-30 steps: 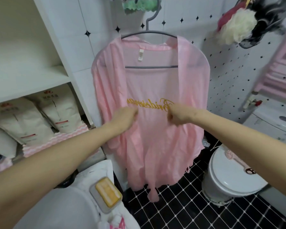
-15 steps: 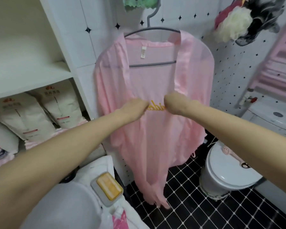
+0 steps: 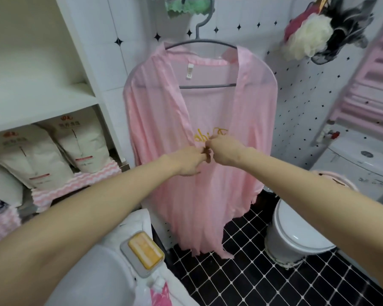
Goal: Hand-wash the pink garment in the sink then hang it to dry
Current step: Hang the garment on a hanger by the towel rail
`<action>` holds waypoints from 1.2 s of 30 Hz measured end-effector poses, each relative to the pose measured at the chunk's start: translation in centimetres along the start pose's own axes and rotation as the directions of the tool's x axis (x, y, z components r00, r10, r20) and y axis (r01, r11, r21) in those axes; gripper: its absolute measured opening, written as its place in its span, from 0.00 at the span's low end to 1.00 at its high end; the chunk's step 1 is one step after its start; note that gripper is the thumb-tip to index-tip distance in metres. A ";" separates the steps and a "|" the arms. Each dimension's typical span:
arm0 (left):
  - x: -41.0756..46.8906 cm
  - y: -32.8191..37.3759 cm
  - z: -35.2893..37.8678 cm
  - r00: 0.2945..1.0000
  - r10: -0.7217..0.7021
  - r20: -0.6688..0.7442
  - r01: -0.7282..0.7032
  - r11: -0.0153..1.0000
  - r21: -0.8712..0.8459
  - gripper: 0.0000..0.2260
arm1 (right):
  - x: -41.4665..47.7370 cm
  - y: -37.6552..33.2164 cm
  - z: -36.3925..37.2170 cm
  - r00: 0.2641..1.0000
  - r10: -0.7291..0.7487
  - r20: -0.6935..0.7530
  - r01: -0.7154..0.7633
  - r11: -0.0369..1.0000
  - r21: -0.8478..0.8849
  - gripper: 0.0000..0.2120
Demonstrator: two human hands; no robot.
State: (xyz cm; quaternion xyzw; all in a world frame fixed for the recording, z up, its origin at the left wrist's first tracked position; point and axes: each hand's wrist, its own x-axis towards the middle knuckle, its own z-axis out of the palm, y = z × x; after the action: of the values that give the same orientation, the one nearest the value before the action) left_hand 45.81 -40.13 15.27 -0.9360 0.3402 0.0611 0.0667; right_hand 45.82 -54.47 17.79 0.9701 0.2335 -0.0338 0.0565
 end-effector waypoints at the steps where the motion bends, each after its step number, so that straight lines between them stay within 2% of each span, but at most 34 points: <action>1: -0.6 -0.2 0.3 0.997 0.008 -0.079 -0.011 0.999 -0.040 0.15 | 0.0 0.4 0.5 1.000 -0.012 -0.028 0.013 0.999 0.039 0.19; 2: -1.2 -0.4 0.4 0.979 -0.019 -0.204 -0.002 0.995 -0.099 0.14 | 0.0 0.9 0.9 0.998 -0.014 -0.064 0.018 0.998 0.066 0.22; 3: -1.8 -0.7 0.9 0.936 -0.107 -0.334 0.048 0.982 -0.183 0.13 | 0.0 1.2 1.2 0.996 -0.010 -0.089 0.017 0.996 0.082 0.24; 4: -2.3 -1.1 1.5 0.863 -0.247 -0.441 0.126 0.950 -0.286 0.12 | -0.1 1.3 1.5 0.994 -0.010 -0.105 0.021 0.995 0.102 0.24; 5: -2.7 -1.8 2.3 0.773 -0.412 -0.483 0.222 0.888 -0.402 0.11 | -0.2 1.4 1.7 0.994 -0.011 -0.112 0.025 0.992 0.122 0.23; 6: -3.0 -2.6 3.3 0.691 -0.561 -0.456 0.308 0.799 -0.516 0.11 | -0.3 1.3 1.8 0.994 -0.010 -0.106 0.024 0.990 0.138 0.22; 8: -3.3 -4.0 5.6 0.596 -0.766 -0.241 0.480 0.580 -0.658 0.12 | -0.4 0.7 2.3 0.997 -0.011 -0.073 0.023 0.986 0.168 0.19; 10: -3.4 -4.5 7.8 0.557 -0.829 0.045 0.638 0.393 -0.662 0.15 | -0.3 -0.1 3.3 0.998 -0.026 -0.053 0.038 0.972 0.232 0.17; 12: -3.4 -4.7 9.2 0.539 -0.820 0.194 0.685 0.293 -0.667 0.18 | -0.2 -1.0 4.5 0.999 -0.030 -0.041 0.042 0.947 0.319 0.16; 15: -2.9 -6.5 10.6 0.550 -0.808 0.211 0.599 0.206 -0.773 0.27 | -0.1 -2.2 6.5 1.000 -0.027 0.001 0.024 0.896 0.443 0.14; 17: -2.8 -8.0 11.5 0.552 -0.811 0.193 0.543 0.175 -0.821 0.29 | -0.1 -3.0 7.8 0.999 -0.024 0.026 0.006 0.854 0.520 0.13; 22: -4.4 -6.8 12.9 0.549 -0.830 0.098 0.397 0.155 -0.904 0.17 | 0.9 -5.0 9.3 0.998 0.030 0.055 -0.060 0.716 0.695 0.14; 24: -5.8 -4.7 13.0 0.564 -0.824 0.046 0.249 0.116 -0.961 0.11 | 1.3 -6.7 9.8 0.994 0.095 0.053 -0.100 0.597 0.796 0.19; 26: -7.5 -2.5 12.3 0.618 -0.783 0.063 0.147 0.037 -0.988 0.11 | 1.2 -8.9 10.4 0.990 0.103 0.095 -0.128 0.382 0.915 0.27; 27: -8.4 -1.6 12.0 0.653 -0.754 0.072 0.133 0.021 -0.991 0.12 | 1.2 -10.1 10.8 0.988 0.104 0.112 -0.139 0.296 0.945 0.29; 28: -9.2 -0.9 11.8 0.673 -0.738 0.051 0.119 0.040 -0.992 0.12 | 1.2 -11.2 11.4 0.986 0.130 0.108 -0.138 0.242 0.961 0.26; 29: -10.0 -0.4 11.8 0.652 -0.758 -0.001 0.117 0.101 -0.988 0.13 | 1.2 -12.1 12.0 0.978 0.191 0.088 -0.128 0.208 0.970 0.19; 30: -10.7 0.0 11.8 0.591 -0.805 -0.061 0.126 0.167 -0.978 0.13 | 1.0 -12.7 12.5 0.960 0.271 0.070 -0.117 0.163 0.980 0.11; 31: -11.3 0.3 12.0 0.504 -0.858 -0.099 0.160 0.205 -0.966 0.13 | 0.8 -13.0 12.6 0.939 0.336 0.076 -0.109 0.081 0.991 0.08; 32: -11.6 0.4 12.4 0.427 -0.900 -0.091 0.197 0.191 -0.962 0.14 | 0.4 -12.8 12.6 0.923 0.367 0.112 -0.108 -0.032 0.994 0.10; 33: -11.8 0.5 12.7 0.401 -0.916 -0.021 0.228 0.122 -0.966 0.20 | 0.0 -12.6 12.5 0.916 0.365 0.165 -0.112 -0.162 0.980 0.11; 34: -11.9 0.7 12.8 0.419 -0.904 0.087 0.245 0.021 -0.969 0.32 | -0.5 -12.1 12.5 0.917 0.341 0.206 -0.119 -0.259 0.959 0.11; 35: -11.7 0.9 12.9 0.448 -0.873 0.190 0.228 -0.094 -0.969 0.43 | -1.0 -11.7 12.4 0.922 0.304 0.240 -0.139 -0.320 0.937 0.12; 36: -11.5 0.9 13.2 0.465 -0.848 0.254 0.171 -0.196 -0.966 0.50 | -1.5 -11.3 12.4 0.929 0.260 0.265 -0.167 -0.346 0.923 0.12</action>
State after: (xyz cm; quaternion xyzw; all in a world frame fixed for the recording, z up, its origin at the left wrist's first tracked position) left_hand 35.58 -31.40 4.03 -0.7475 -0.2398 -0.0286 -0.6188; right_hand 38.89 -46.72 4.58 0.6437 -0.0731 -0.1670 -0.7432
